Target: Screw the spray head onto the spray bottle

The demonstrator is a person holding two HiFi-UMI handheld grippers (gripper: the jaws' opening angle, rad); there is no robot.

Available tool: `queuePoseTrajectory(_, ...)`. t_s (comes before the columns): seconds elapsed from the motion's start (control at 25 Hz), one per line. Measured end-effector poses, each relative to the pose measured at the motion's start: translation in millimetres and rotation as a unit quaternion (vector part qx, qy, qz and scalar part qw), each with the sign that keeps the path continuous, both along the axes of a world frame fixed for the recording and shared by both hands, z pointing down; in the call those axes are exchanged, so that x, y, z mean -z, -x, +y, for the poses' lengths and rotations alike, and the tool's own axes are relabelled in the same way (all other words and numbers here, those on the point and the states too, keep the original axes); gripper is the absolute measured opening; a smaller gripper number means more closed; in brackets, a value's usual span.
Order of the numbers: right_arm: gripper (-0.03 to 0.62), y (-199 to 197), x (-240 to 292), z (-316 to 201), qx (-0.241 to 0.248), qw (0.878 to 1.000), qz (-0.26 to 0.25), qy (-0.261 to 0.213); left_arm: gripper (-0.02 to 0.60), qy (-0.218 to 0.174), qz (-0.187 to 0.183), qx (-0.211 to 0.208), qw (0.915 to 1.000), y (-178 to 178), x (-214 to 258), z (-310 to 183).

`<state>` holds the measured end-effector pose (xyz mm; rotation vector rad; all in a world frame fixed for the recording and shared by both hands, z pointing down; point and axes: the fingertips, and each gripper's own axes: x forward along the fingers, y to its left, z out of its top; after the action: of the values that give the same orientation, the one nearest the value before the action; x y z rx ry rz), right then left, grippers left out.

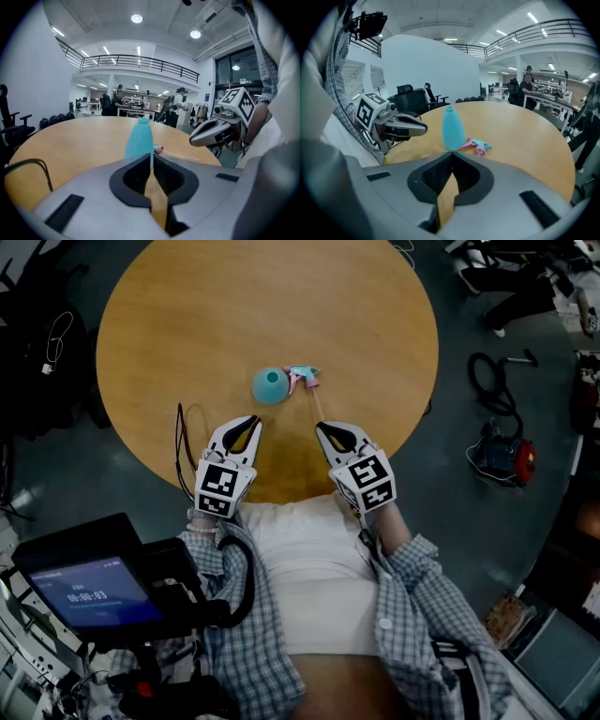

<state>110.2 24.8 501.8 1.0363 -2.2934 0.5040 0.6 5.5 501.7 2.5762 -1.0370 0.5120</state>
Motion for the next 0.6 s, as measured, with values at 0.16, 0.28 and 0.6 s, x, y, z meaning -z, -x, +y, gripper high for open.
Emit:
queuePoseTrajectory(0.16,-0.006,-0.8,1.3,1.2,0.000,1.000,0.003,0.001,0.008,-0.009,-0.005,-0.003,0.9999,-1.2,0.3,-3.5)
queuePoseTrajectory(0.28,-0.006,-0.3,3.2,4.1,0.002,1.000,0.005,0.003,0.115,-0.009,-0.006,0.011,0.9999,1.2,-2.8,-9.1)
queuePoseTrajectory(0.6,-0.006,-2.7,7.6,10.4,-0.002,1.000,0.011,0.007,0.330,-0.024,-0.028,0.004,0.9993,-1.3,-9.6,-27.4)
